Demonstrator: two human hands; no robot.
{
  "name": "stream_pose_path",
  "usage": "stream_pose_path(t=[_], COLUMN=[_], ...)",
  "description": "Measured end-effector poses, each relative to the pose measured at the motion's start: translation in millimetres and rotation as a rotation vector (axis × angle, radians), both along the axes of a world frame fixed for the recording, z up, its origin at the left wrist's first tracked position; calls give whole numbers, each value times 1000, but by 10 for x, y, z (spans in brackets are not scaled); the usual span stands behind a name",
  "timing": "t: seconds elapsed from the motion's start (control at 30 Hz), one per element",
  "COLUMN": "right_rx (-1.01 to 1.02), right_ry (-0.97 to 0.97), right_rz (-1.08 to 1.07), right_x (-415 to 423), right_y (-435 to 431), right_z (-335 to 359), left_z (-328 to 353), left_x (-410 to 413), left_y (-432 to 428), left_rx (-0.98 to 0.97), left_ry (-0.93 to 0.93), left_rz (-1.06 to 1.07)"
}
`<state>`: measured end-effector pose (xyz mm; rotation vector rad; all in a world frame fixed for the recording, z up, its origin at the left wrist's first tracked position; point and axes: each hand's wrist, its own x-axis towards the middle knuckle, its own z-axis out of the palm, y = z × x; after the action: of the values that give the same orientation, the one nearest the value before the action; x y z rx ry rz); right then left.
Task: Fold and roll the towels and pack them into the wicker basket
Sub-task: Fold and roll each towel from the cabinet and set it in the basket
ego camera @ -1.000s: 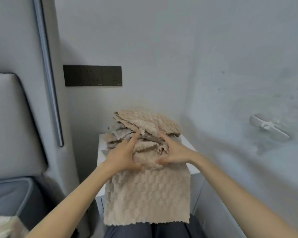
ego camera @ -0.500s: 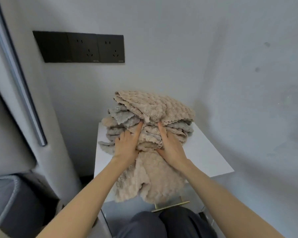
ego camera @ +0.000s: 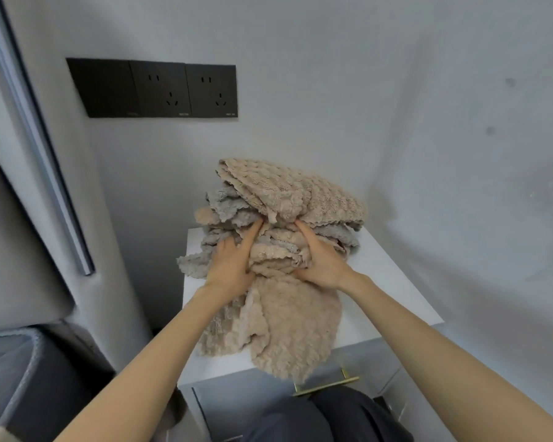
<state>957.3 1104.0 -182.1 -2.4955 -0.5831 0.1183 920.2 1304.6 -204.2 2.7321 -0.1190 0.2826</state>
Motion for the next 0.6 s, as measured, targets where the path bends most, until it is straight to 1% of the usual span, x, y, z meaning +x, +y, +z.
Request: stream_pose_path(t=[0.1, 0.23, 0.3, 0.37, 0.47, 0.53, 0.6], right_rx=[37, -90, -177, -250, -354, -404, -463], right_ry=[71, 97, 51, -33, -134, -142, -131], right_rz=[13, 43, 14, -17, -59, -106, -147], right_x=[-189, -422, -507, -543, -575, -591, -582], right_y=[-165, -428, -526, -604, -760, -838, -865], right_z=[189, 468, 631, 792, 983, 1052, 1023], left_z=[152, 497, 687, 839, 974, 981, 935], left_x=[-211, -476, -576, -624, -678, -681, -662], left_y=[72, 148, 145, 149, 148, 142, 106], left_rx=[-173, -277, -348, -384, -339, -258, -171], left_ry=[73, 147, 124, 89, 33, -9, -6], left_rz=[-120, -231, -266, -271, -240, -197, -161])
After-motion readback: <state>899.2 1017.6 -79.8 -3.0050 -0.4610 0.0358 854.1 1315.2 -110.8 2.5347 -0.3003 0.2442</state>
